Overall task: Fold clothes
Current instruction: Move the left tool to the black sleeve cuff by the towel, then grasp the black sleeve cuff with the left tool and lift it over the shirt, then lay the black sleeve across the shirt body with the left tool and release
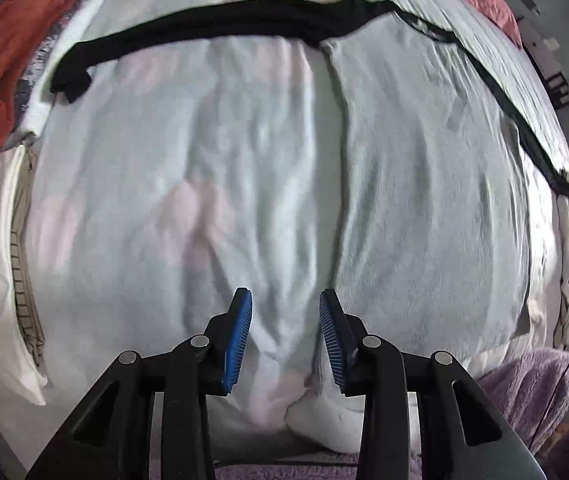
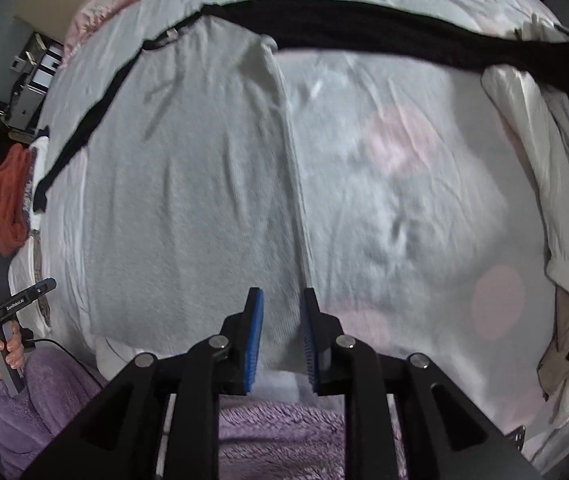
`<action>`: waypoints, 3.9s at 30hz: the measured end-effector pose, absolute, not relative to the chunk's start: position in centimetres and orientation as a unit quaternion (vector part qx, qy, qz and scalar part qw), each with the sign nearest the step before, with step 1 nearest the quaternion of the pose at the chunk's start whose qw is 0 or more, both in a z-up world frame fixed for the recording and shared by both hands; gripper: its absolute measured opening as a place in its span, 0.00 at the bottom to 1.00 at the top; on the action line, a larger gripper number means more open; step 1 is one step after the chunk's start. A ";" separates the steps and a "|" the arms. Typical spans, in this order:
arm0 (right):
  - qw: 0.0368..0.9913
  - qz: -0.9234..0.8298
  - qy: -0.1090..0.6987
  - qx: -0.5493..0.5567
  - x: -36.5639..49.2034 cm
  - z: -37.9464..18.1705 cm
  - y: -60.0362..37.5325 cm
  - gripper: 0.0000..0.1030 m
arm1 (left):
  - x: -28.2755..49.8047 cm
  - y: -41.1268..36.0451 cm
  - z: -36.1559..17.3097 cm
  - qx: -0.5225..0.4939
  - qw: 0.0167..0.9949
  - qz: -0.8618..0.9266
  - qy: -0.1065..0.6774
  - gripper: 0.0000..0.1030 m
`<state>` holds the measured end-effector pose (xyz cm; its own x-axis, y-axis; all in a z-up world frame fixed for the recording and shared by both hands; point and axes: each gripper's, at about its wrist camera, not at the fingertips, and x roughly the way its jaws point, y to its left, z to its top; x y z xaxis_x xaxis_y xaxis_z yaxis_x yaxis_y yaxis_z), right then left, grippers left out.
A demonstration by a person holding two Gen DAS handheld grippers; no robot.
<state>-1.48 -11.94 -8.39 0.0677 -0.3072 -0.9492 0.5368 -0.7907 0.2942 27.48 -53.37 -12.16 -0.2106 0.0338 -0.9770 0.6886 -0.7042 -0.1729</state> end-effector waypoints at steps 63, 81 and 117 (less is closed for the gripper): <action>0.399 -0.758 -0.082 0.509 -8.3 -15.8 -24.2 0.19 | 4.6 -59.8 9.9 0.432 0.229 -0.834 0.254 0.05; 0.365 -0.752 -0.134 0.532 -12.8 -17.6 -22.1 0.19 | -13.0 -45.5 -6.1 0.555 0.074 -0.795 0.231 0.05; 0.372 -0.764 -0.075 0.522 -10.9 -19.1 -24.3 0.19 | 8.9 -60.9 -18.1 0.468 0.318 -0.793 0.225 0.34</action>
